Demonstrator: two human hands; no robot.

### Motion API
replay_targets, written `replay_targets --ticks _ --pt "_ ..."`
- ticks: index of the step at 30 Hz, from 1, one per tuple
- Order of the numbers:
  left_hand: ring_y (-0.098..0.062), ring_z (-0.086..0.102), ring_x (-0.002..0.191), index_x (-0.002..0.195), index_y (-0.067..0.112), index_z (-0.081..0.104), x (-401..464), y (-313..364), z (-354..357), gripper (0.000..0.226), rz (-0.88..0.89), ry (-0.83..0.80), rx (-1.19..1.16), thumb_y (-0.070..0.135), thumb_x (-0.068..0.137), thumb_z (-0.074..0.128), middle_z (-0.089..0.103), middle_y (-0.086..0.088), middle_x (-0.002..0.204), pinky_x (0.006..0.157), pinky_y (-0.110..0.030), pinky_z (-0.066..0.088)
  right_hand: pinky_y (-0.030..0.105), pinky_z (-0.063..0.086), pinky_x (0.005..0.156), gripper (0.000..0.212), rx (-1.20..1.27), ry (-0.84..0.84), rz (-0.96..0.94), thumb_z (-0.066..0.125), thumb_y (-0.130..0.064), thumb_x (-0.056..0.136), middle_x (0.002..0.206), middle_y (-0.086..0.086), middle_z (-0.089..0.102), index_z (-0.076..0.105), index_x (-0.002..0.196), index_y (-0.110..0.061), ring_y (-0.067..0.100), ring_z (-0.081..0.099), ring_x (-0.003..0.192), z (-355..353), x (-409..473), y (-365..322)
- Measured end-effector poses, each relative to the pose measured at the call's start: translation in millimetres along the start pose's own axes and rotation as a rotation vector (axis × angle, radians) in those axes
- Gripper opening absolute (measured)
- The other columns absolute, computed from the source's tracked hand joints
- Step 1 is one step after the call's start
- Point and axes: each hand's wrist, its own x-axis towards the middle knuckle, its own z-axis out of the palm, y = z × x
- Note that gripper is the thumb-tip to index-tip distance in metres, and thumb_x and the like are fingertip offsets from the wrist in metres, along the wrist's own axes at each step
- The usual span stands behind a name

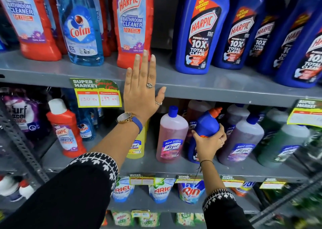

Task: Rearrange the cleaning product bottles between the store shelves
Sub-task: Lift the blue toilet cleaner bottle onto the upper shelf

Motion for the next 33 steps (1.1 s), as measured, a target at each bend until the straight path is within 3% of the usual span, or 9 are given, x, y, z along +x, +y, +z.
replay_targets --ticks 6,11,23,26,29,33 --pt "-0.030 0.018 0.138 0.147 0.006 0.017 -1 -2 1 0.066 0.007 0.010 0.010 0.040 0.094 0.037 0.032 -0.019 0.149 0.116 -0.036 -0.002 0.045 0.033 0.099 0.093 0.030 0.019 -0.032 0.087 -0.022 0.053 0.131 0.022 0.037 0.038 0.132 -0.015 0.040 0.038 0.117 -16 -15 -7" --pt "-0.031 0.018 0.139 0.148 0.004 0.017 0 -1 -3 0.066 0.011 -0.013 -0.019 0.040 0.095 0.035 0.029 -0.019 0.150 0.116 -0.036 -0.002 0.050 0.039 0.099 0.093 0.081 0.017 -0.112 0.086 -0.026 0.051 0.130 0.019 0.036 0.038 0.131 -0.021 0.035 0.039 0.116 -45 -38 -34" --pt "-0.030 0.012 0.143 0.150 0.002 0.013 4 -1 -18 0.068 -0.021 -0.126 -0.216 0.040 0.096 0.031 0.017 -0.018 0.155 0.116 -0.033 -0.004 0.049 0.043 0.090 0.093 0.154 -0.033 -0.210 0.081 -0.048 0.044 0.114 0.005 0.041 0.039 0.126 -0.034 0.027 0.046 0.104 -125 -45 -174" --pt "-0.028 0.009 0.144 0.150 0.001 0.013 5 -1 -20 0.069 -0.029 -0.142 -0.220 0.042 0.096 0.028 0.018 -0.018 0.155 0.116 -0.032 -0.004 0.040 0.042 0.086 0.088 0.204 -0.008 -0.263 0.084 -0.040 0.049 0.113 0.003 0.039 0.040 0.125 -0.035 0.022 0.044 0.099 -141 -26 -215" --pt "-0.022 -0.002 0.145 0.150 0.002 0.011 5 -3 -20 0.070 -0.028 -0.148 -0.212 0.043 0.096 0.025 0.016 -0.016 0.156 0.116 -0.033 -0.002 0.050 0.042 0.092 0.088 0.219 0.049 -0.317 0.082 -0.043 0.049 0.117 0.004 0.037 0.039 0.125 -0.034 0.028 0.043 0.108 -153 -4 -258" --pt "-0.021 -0.002 0.145 0.150 0.002 0.012 4 -5 -18 0.070 -0.010 -0.143 -0.228 0.042 0.095 0.028 0.017 -0.016 0.155 0.116 -0.033 -0.001 0.055 0.041 0.093 0.090 0.209 0.117 -0.386 0.080 -0.045 0.050 0.119 0.006 0.035 0.037 0.128 -0.032 0.027 0.044 0.104 -157 34 -304"
